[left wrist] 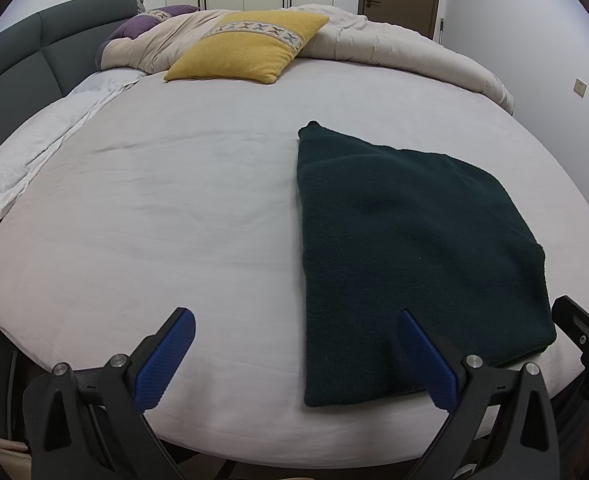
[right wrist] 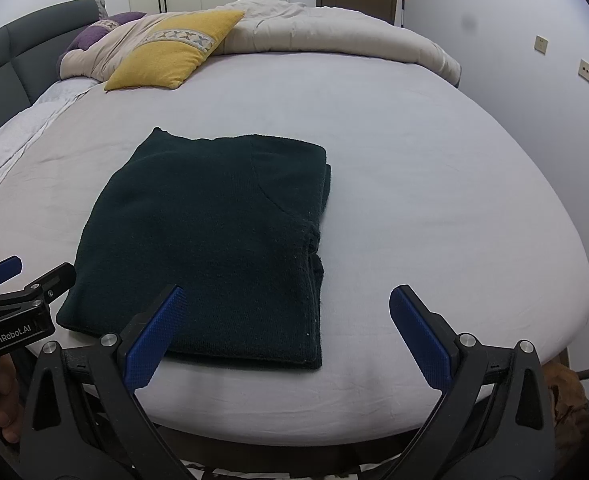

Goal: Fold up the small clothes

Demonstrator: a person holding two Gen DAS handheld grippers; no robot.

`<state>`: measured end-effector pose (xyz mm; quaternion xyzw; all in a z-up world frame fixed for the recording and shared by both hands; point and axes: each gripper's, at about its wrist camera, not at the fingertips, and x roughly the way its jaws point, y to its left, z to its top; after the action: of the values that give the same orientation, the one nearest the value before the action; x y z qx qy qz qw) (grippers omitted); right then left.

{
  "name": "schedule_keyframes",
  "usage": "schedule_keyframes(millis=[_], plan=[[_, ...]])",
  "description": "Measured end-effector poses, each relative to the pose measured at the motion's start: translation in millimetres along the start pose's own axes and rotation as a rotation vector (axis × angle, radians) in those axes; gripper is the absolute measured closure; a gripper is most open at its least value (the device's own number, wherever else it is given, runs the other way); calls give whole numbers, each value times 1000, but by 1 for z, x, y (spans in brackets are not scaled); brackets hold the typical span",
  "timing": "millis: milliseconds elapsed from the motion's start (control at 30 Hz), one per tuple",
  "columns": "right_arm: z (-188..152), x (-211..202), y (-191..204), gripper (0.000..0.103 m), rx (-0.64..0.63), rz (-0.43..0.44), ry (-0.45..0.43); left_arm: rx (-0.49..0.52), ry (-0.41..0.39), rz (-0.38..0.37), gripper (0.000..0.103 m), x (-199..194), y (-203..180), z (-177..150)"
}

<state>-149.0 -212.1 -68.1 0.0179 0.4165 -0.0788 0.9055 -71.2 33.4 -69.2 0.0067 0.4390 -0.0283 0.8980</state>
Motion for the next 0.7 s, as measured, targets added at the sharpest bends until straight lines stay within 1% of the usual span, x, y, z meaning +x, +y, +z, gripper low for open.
schedule_keyframes(millis=[700], plan=[[0,0,-1,0,2,2,2,5,2,9,0,0,-3,-1]])
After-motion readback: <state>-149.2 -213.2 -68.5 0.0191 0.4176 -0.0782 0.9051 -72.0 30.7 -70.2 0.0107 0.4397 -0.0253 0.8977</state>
